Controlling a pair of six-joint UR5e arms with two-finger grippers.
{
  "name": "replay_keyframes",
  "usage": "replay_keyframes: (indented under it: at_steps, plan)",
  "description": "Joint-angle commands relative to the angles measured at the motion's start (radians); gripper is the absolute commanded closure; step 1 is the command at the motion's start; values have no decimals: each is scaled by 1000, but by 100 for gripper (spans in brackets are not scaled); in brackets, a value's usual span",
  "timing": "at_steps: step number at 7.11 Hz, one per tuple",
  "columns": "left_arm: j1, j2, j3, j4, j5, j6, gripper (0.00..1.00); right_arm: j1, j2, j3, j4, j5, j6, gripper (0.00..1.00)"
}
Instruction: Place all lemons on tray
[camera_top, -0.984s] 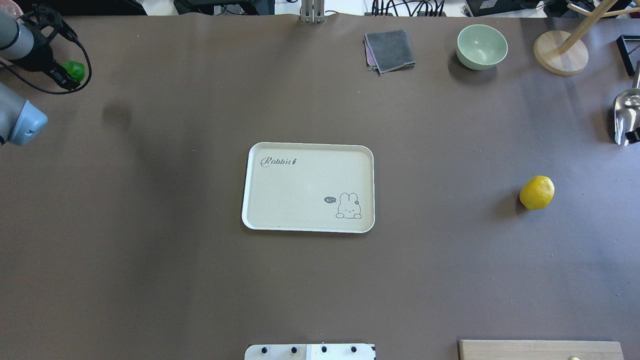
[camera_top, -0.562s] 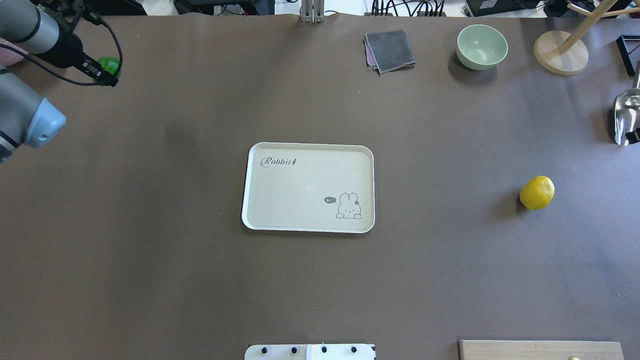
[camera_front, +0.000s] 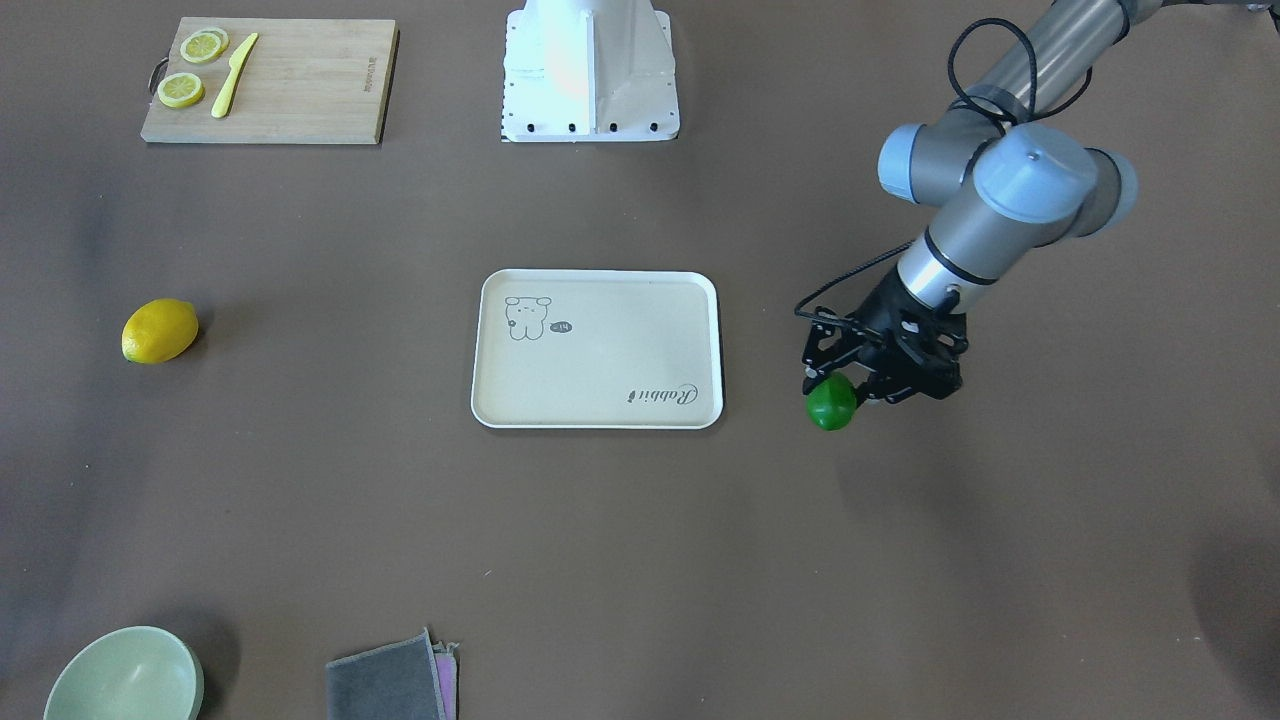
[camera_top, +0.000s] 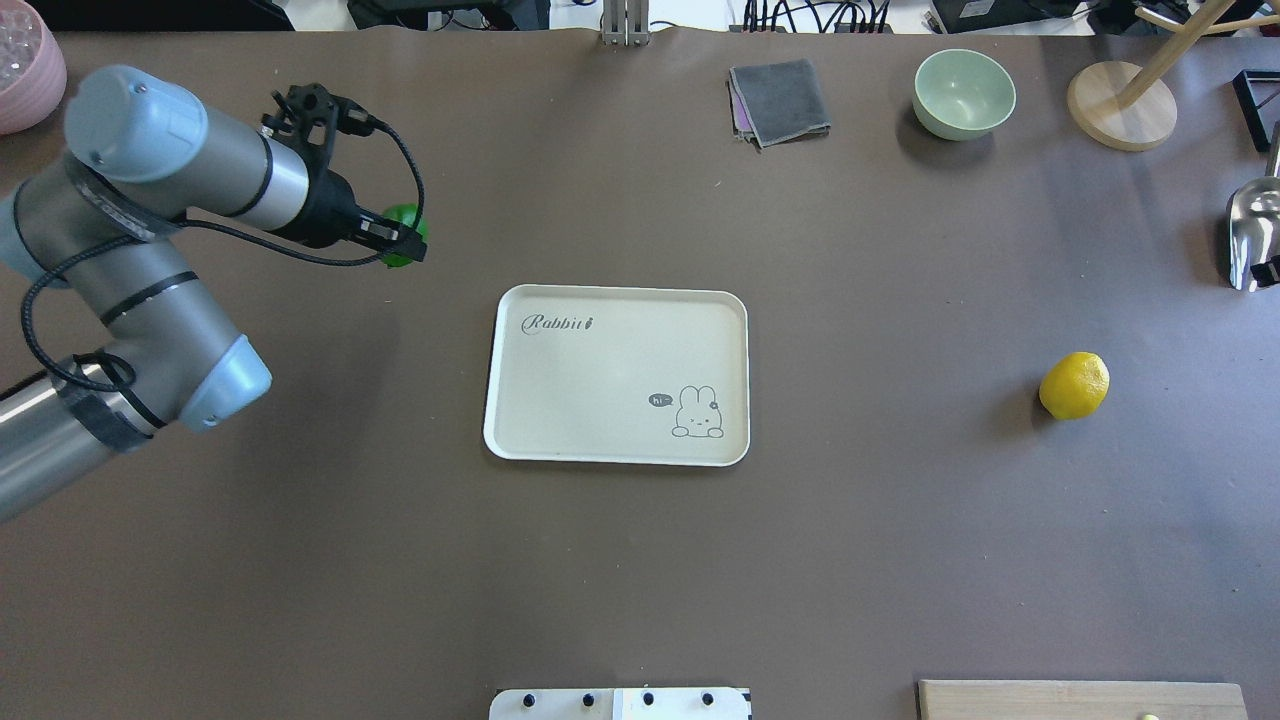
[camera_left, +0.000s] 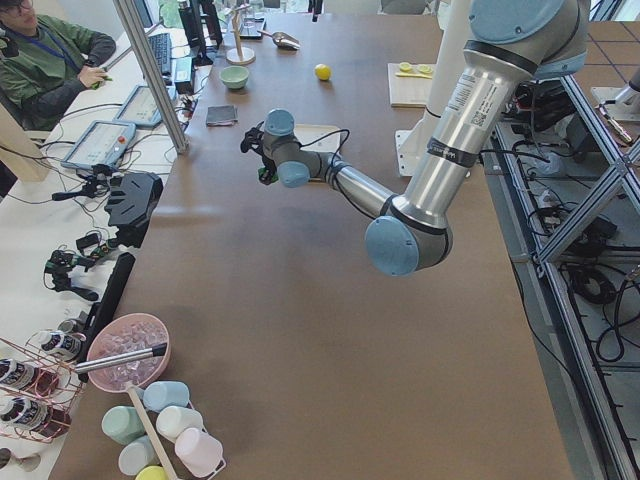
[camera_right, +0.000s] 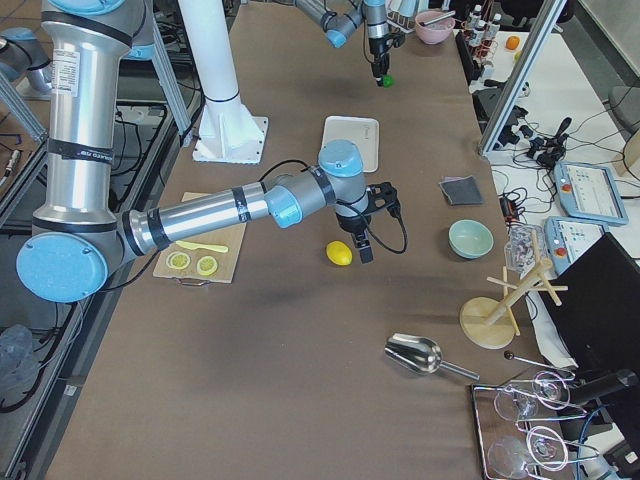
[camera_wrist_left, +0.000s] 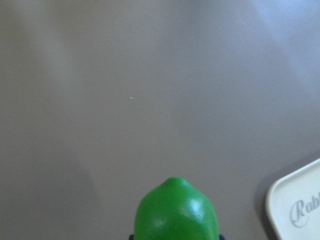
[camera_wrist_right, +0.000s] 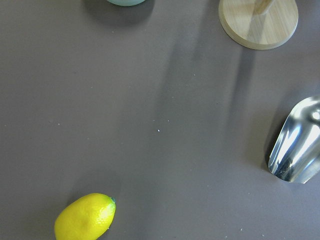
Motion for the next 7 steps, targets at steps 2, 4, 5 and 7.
replay_keyframes:
  at_steps: [2, 4, 5, 7]
  plan:
    - [223, -99, 0, -7, 268, -227, 100, -2, 0, -3, 0, -1, -2, 0]
    - [230, -108, 10, -10, 278, -236, 2, -3, 0, -7, -2, -1, 0, 0]
    - [230, -107, 10, -44, 280, -237, 2, -3, -1, -7, -2, -1, 0, 0]
    - [220, -99, -7, -72, 278, -224, 2, -3, 0, -6, -2, 0, 53, 0]
